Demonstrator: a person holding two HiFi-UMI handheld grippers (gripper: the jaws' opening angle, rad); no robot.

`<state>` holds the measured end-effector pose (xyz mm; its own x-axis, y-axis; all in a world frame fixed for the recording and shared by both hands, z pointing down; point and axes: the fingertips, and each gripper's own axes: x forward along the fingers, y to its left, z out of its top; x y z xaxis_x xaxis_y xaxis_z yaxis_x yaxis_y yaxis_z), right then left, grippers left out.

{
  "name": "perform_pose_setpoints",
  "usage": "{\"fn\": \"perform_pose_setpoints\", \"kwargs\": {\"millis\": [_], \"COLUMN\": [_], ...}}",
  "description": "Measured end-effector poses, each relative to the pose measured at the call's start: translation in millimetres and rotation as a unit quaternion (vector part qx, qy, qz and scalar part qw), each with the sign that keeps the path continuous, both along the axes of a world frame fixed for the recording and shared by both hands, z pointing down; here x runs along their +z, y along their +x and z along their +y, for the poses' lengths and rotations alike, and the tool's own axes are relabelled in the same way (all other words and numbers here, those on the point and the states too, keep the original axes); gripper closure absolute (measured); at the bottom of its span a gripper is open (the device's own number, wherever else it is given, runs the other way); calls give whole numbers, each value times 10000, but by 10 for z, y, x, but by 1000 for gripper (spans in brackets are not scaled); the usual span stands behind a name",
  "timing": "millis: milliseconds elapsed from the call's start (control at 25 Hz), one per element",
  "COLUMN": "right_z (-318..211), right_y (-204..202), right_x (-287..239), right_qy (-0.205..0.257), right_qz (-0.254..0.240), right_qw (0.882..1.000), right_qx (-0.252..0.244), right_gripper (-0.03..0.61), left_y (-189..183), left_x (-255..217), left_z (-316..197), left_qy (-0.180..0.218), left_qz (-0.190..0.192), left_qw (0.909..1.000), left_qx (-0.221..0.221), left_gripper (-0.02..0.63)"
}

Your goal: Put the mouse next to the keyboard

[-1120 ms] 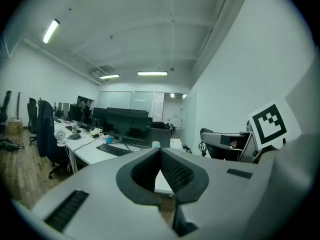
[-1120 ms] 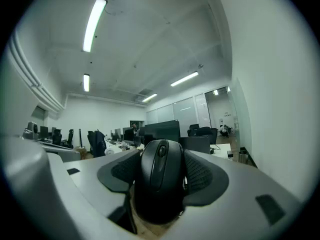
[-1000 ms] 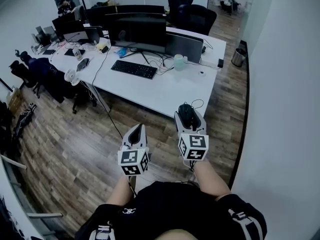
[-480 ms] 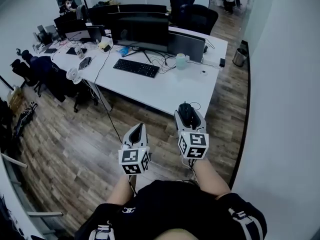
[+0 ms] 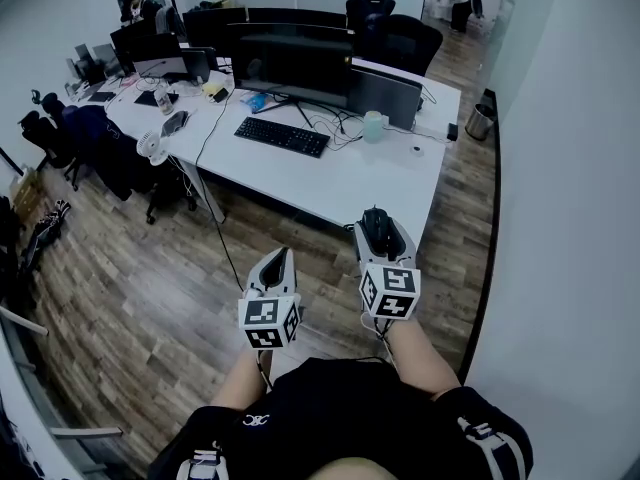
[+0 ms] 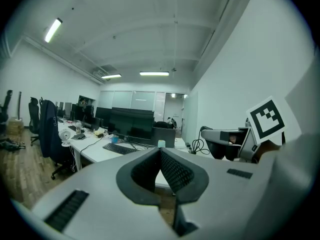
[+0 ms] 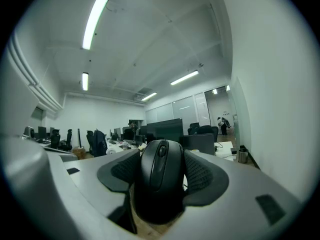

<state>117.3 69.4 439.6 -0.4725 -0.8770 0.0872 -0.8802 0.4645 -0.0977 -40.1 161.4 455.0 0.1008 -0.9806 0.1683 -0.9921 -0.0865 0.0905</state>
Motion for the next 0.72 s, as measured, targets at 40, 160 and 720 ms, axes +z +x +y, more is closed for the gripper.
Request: {"fn": "perform_pose_setpoints", "kwargs": {"millis": [40, 160, 720], "right_z": [7, -10, -855], "right_y": [-78, -283, -716], "right_x": [10, 10, 252], "right_qy": [3, -23, -112], "right_qz": [-9, -8, -59], "right_qw": [10000, 10000, 9999], "right_qx": [12, 20, 95], "right_gripper": [285, 285, 285], "left_y": [-86, -295, -861], "left_x": [13, 28, 360], "left_z": [7, 8, -748], "left_qy": [3, -23, -168], "left_qz": [-11, -16, 133], "left_qw": [10000, 10000, 9996], "left_qx": [9, 29, -158], "left_gripper": [601, 601, 600]}}
